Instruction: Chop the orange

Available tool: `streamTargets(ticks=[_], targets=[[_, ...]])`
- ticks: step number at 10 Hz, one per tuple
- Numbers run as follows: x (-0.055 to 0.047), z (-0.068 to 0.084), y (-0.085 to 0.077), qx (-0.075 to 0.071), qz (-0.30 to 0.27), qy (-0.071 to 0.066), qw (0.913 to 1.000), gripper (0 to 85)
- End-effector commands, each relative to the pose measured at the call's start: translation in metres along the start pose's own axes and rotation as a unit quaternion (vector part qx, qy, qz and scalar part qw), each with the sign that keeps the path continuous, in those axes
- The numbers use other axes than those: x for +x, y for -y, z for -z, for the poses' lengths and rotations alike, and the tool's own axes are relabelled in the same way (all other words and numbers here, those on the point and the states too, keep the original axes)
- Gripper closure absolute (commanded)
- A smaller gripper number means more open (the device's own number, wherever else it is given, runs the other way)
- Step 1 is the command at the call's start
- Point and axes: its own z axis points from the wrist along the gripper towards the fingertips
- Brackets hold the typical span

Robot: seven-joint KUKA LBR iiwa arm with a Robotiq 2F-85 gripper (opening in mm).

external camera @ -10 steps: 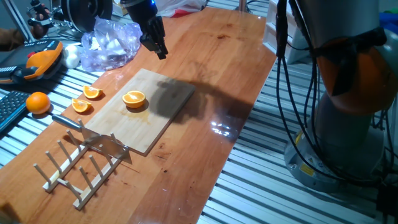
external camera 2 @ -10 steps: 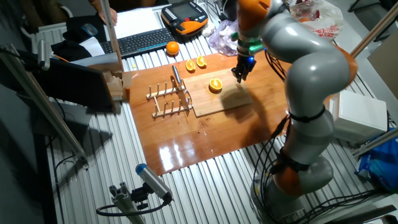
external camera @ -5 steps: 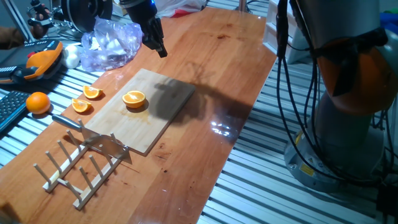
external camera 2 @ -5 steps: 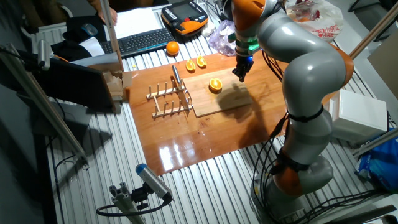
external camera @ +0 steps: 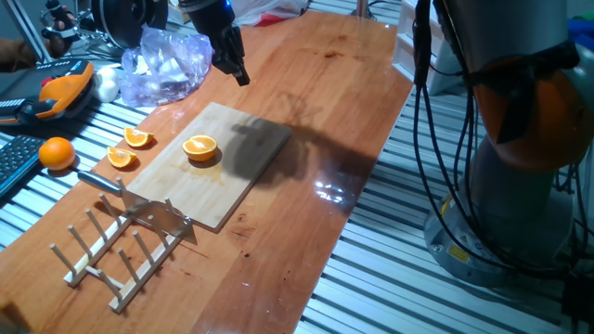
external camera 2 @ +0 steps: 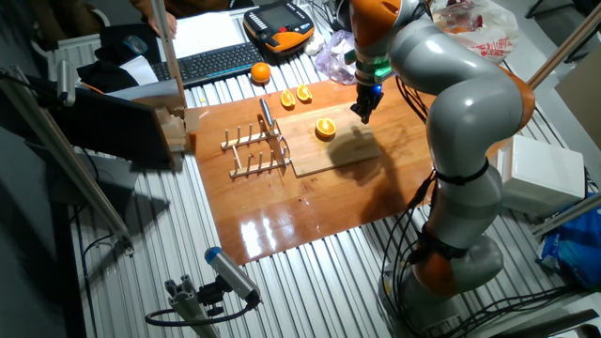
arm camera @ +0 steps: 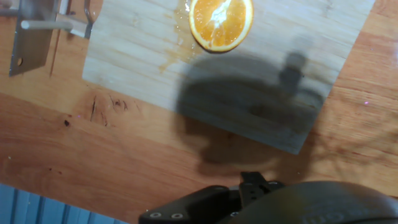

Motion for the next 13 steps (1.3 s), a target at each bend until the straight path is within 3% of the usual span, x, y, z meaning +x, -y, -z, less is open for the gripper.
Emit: streamTargets(ticks=[1, 13], targets=[[0.0000, 0.0000, 0.0000, 0.000, -0.001, 0.000, 1.0000, 85.0], [0.0000, 0.0000, 0.0000, 0.001, -0.017, 0.003, 0.9999, 85.0]])
